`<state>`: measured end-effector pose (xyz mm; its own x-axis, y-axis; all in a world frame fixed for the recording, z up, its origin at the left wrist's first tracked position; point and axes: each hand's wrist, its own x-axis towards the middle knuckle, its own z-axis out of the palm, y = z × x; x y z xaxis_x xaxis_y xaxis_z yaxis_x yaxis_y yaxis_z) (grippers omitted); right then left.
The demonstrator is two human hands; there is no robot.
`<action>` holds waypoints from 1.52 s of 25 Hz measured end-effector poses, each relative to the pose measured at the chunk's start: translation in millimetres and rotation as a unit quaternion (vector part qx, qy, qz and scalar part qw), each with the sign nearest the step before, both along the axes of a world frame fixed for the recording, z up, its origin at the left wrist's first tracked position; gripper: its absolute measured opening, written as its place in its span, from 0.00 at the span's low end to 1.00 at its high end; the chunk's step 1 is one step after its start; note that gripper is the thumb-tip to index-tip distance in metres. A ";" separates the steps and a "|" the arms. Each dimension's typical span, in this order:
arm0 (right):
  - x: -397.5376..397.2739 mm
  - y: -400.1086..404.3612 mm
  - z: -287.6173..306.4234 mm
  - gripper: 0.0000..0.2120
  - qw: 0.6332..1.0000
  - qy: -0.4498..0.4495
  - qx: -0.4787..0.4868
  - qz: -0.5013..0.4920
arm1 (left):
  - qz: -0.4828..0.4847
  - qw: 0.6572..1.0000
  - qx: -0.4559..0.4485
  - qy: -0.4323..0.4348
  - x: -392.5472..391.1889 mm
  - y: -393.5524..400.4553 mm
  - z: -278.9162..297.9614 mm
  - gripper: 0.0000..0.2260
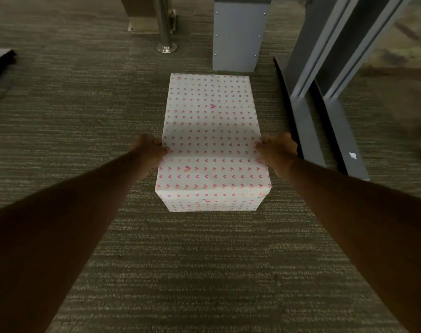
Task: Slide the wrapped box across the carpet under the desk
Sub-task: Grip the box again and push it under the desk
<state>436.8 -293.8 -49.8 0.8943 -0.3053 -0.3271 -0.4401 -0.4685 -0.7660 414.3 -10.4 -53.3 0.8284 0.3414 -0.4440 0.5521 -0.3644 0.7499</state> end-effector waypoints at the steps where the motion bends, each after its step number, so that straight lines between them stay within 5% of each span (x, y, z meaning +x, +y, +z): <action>1: 0.4 -1.5 -1.7 0.13 1.000 0.005 0.016 -0.011 | 0.014 1.000 -0.016 0.001 1.8 0.6 -1.9 0.09; 12: 22.6 -38.4 -3.0 0.19 0.994 -0.004 0.099 -0.034 | 0.067 0.996 -0.058 -0.030 26.4 -27.9 -3.9 0.02; 18: 42.1 -78.8 0.6 0.04 0.993 -0.026 0.098 -0.057 | 0.044 0.996 -0.061 -0.053 57.4 -71.2 -4.4 0.02; 25: 57.7 -111.0 9.3 0.03 0.991 -0.041 0.097 -0.082 | 0.032 0.993 -0.091 -0.074 82.1 -114.6 -14.0 0.04; 38: 71.3 -136.1 0.5 0.18 0.991 -0.029 0.095 -0.091 | 0.022 0.992 -0.070 -0.098 93.0 -146.2 -22.6 0.08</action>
